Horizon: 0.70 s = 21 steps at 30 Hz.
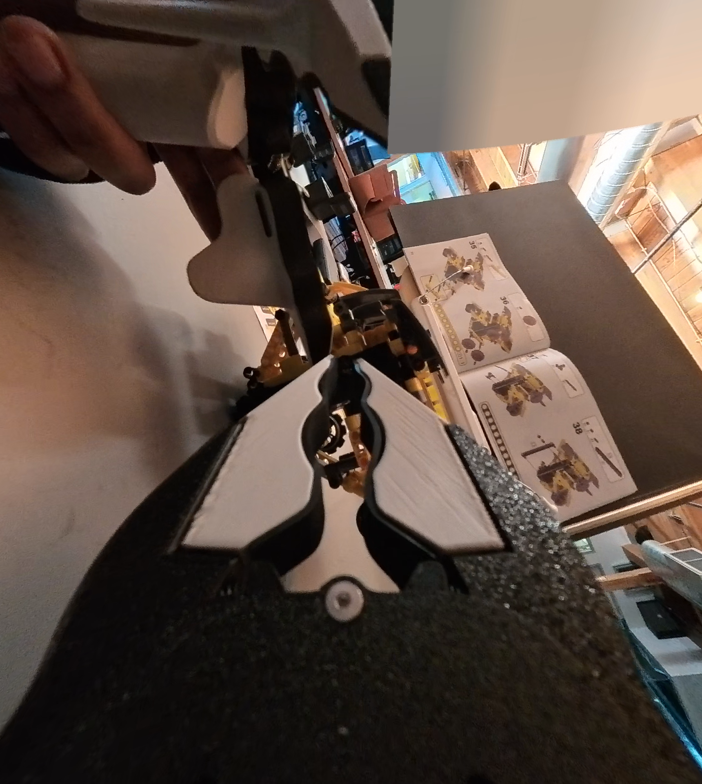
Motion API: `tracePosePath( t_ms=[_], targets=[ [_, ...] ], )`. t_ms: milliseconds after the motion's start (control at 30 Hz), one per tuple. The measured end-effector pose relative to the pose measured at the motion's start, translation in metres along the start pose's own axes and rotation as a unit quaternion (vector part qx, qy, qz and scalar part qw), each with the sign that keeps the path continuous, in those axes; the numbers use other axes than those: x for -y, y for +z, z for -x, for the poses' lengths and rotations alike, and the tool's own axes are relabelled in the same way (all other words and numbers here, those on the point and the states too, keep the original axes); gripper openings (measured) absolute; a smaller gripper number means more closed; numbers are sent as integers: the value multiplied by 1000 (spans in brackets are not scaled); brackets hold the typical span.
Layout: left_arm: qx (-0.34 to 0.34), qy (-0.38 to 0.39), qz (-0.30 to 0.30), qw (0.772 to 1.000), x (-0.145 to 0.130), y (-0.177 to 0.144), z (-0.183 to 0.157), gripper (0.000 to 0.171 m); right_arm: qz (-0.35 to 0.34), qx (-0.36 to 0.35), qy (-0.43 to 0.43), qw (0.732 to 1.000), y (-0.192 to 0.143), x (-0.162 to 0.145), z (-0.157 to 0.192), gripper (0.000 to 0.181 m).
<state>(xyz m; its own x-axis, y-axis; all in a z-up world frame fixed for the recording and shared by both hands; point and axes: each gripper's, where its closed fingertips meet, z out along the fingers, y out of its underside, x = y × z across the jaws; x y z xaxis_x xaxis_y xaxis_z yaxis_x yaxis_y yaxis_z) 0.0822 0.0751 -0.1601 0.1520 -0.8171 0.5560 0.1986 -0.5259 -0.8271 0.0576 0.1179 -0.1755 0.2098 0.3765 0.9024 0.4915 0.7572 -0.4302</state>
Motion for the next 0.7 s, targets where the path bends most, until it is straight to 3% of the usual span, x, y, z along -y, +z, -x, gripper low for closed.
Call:
tracePosePath(
  t_ms=[700],
  targets=[
    [2,22,4,1000,-2,4,-4,110,8,-47,-33,998,0,-5,-2,6]
  ],
)
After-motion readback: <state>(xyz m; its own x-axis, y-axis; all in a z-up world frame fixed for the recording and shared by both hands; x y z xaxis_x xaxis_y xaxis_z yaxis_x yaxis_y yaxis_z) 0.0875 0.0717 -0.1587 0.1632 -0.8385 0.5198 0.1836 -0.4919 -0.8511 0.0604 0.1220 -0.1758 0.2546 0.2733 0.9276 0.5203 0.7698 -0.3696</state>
